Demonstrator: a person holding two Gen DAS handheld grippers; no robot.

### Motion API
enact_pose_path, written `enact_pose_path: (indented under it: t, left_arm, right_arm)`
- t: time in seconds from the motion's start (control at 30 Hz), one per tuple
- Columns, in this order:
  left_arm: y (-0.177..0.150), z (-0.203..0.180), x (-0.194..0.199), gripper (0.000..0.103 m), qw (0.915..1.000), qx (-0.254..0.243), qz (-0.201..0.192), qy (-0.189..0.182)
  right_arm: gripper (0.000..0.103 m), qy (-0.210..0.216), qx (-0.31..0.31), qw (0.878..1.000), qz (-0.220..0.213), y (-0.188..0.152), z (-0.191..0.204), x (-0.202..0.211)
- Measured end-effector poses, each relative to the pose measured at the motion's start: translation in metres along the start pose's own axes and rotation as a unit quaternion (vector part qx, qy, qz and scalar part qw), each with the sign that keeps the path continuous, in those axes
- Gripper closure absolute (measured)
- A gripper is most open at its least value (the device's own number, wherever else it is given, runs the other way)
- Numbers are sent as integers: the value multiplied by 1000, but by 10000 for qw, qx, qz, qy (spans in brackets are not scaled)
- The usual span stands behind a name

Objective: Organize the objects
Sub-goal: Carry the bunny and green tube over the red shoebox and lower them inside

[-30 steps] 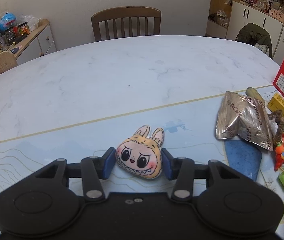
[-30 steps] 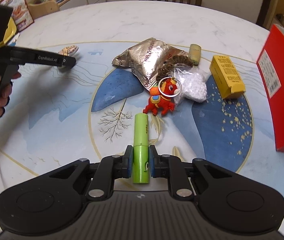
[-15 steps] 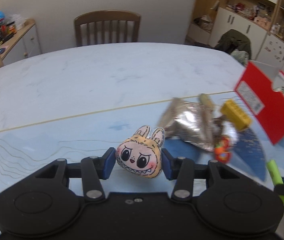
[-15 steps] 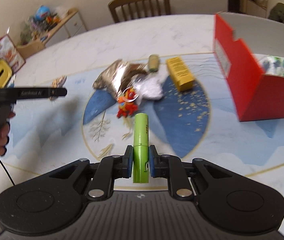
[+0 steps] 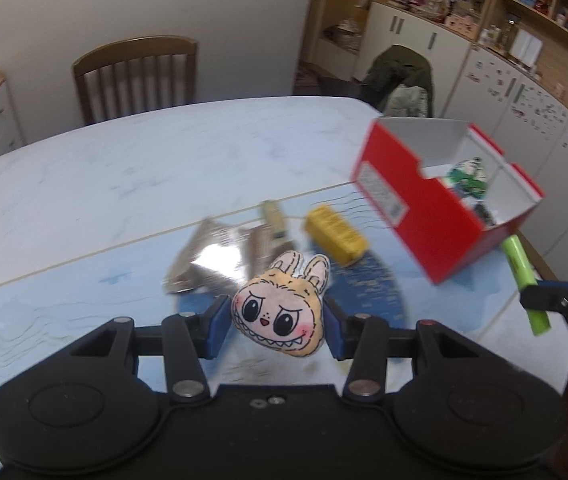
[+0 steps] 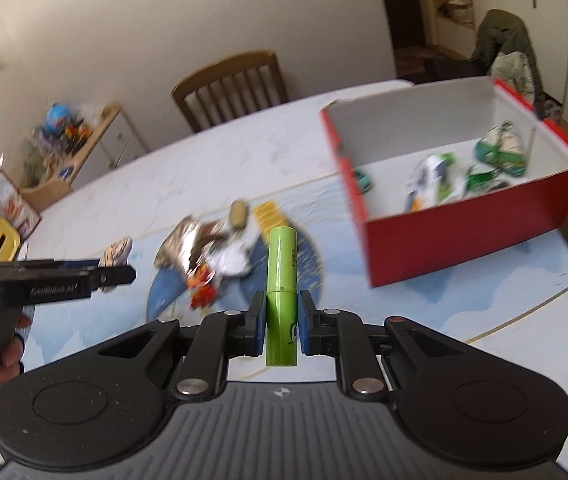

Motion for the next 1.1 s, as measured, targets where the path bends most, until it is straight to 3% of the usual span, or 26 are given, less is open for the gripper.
enact_pose_path:
  t: [0.47,0.8,1.1]
  left_arm:
    - [47,-119,-46,57,9983,-272,-57,-509]
    - [70,-184,-90,57,9975,-483,-59,-516]
    - [84,-216,-145,57,9980,-524,128,-324]
  right_arm:
    - [88,-302,-152,9986,-411,60,-111,15]
    - [88,-360,-11,9987,-370,97,-179,-9]
    - [88,-350,236,9990,-117,118,-212,-50]
Point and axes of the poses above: each gripper's, at about its wrist camera, not at the fingertips, and x roughly against the way its jaws point, z to its left, y to its top, the point moved 2 cm from there along -x, roughly the way its jaws point, and after that the axes turned 15 degrees about -z, right-handed, at the moved point
